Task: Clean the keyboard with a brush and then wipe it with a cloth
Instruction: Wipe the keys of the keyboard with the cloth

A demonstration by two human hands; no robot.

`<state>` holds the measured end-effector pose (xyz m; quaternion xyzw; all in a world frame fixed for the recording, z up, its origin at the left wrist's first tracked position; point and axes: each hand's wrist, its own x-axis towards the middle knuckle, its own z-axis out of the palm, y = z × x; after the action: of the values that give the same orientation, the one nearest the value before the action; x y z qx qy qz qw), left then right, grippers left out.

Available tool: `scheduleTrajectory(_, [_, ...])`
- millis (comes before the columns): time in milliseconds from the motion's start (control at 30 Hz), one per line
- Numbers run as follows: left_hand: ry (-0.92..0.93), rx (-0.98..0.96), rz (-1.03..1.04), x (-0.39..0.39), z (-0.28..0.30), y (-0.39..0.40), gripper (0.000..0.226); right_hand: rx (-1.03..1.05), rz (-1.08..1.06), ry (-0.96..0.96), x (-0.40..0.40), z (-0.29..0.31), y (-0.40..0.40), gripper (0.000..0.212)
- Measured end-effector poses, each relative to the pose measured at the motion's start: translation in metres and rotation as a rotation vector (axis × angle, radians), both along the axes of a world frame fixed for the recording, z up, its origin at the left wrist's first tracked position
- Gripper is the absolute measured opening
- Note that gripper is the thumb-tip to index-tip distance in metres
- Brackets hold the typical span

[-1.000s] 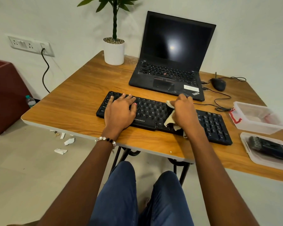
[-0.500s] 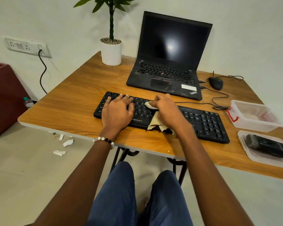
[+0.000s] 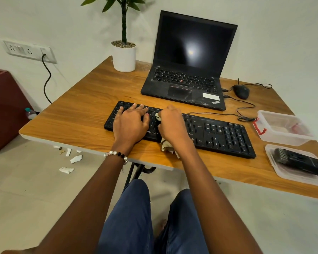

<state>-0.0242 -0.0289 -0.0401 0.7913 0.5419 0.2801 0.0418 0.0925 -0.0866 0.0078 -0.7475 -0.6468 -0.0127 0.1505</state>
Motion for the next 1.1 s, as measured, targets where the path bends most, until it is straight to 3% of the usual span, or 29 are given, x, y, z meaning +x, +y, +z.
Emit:
scheduleTrajectory(100, [0.004, 0.004, -0.006, 0.0, -0.001, 0.001, 0.039, -0.02, 0.168, -0.043, 0.009, 0.0, -0.005, 0.038])
scheduleTrajectory(200, [-0.009, 0.0, -0.004, 0.0, -0.002, 0.001, 0.04, -0.091, 0.198, -0.054, 0.039, 0.005, -0.019, 0.033])
scheduleTrajectory(367, [-0.019, -0.001, -0.003, 0.0, -0.003, 0.001, 0.039, -0.086, -0.07, -0.101, 0.084, 0.008, -0.04, 0.041])
scheduleTrajectory(533, [-0.013, -0.001, 0.005, 0.0, 0.0, 0.0, 0.039, -0.074, -0.308, -0.022, 0.042, 0.008, -0.037, 0.01])
scheduleTrajectory(700, [-0.004, 0.003, 0.004, 0.001, 0.0, -0.001, 0.039, 0.006, -0.15, 0.032, 0.003, 0.001, -0.017, 0.007])
scheduleTrajectory(833, [-0.002, 0.008, -0.003, 0.0, 0.0, 0.0, 0.039, -0.031, 0.135, -0.035, 0.012, 0.003, -0.021, 0.046])
scheduleTrajectory(900, [-0.011, 0.006, 0.002, -0.001, -0.001, 0.001, 0.039, -0.089, 0.184, -0.055, 0.031, 0.005, -0.031, 0.055])
scheduleTrajectory(1100, [-0.011, 0.016, 0.002, 0.0, -0.002, 0.002, 0.039, -0.089, -0.173, -0.063, 0.069, 0.005, -0.065, 0.046])
